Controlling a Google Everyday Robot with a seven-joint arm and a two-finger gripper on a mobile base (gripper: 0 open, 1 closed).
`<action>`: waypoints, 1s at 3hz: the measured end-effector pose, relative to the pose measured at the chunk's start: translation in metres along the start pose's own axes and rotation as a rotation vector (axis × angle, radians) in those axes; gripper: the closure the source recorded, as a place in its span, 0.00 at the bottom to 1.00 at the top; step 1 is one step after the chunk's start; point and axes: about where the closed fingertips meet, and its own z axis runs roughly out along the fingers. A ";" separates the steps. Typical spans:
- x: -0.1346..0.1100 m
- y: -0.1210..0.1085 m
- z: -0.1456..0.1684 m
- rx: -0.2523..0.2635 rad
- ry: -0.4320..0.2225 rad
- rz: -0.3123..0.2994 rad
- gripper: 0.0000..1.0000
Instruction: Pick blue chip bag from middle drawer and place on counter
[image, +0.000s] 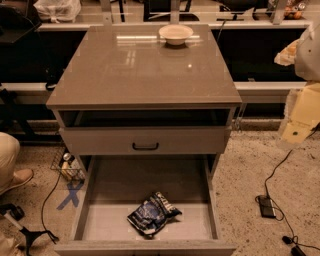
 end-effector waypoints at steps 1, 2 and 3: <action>0.000 0.000 0.000 0.000 0.000 0.000 0.00; -0.011 0.022 0.048 -0.103 -0.100 0.025 0.00; -0.032 0.050 0.112 -0.187 -0.232 0.057 0.00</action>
Offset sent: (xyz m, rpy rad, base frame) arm -0.0060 0.0414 -0.1009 0.2440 0.1750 0.0449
